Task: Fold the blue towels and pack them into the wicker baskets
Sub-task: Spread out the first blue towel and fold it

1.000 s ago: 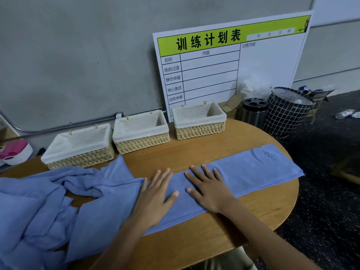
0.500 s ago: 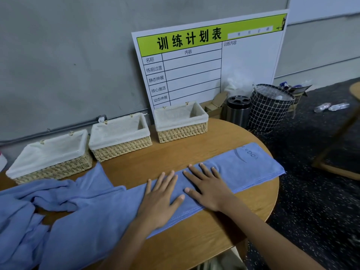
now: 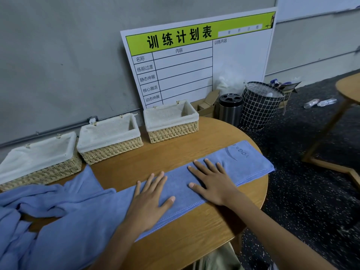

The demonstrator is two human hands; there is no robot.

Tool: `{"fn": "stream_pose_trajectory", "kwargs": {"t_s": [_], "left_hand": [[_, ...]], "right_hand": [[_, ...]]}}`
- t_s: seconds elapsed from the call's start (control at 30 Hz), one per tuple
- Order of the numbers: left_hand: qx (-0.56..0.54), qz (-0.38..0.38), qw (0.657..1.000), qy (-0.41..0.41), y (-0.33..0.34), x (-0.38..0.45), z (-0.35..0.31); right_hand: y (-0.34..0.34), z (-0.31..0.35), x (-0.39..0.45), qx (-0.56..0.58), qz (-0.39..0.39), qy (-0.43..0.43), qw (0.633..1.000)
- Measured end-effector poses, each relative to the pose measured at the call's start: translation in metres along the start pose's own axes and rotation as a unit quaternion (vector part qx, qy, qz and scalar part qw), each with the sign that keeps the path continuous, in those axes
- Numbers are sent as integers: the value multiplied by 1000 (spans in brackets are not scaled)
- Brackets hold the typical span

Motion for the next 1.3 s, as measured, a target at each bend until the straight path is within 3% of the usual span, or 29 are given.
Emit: {"fn": "stream_pose_trajectory", "kwargs": {"t_s": [0.27,0.43,0.77,0.97,1.03,1.13,1.3], "left_hand": [[-11,1,1000,-8,-13,9,-15],[-20,5,998,63,-12,41,-60],[7,18,998,61,2,45,-54],[17,5,998,54,-5,46,-57],[36,-40,998,46,-15,54,-62],[52,-109,992,42,-35,87,-78],[-92,-75,989,93,-43,171,-140]], "right_hand": [[-16,-46,-10,-8,-11,47,999],[-15,-48,-9,-5,-16,44,999],[-34,-93,-31,-2,-31,93,995],[-42,-123,-37,-13,-45,122,991],[-46,-136,-39,-20,-53,139,989],[-48,-151,-41,19,-77,160,984],[-47,-159,-42,166,-223,159,947]]}}
Point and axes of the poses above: each hand's wrist, its own x-axis towards the middle knuckle, its own y-axis out of the palm, z = x × y, the point moved 3 cm from there along x, towards the middle knuckle, and after that the axes turned 4 degrees about x, right-handed, at the moved point
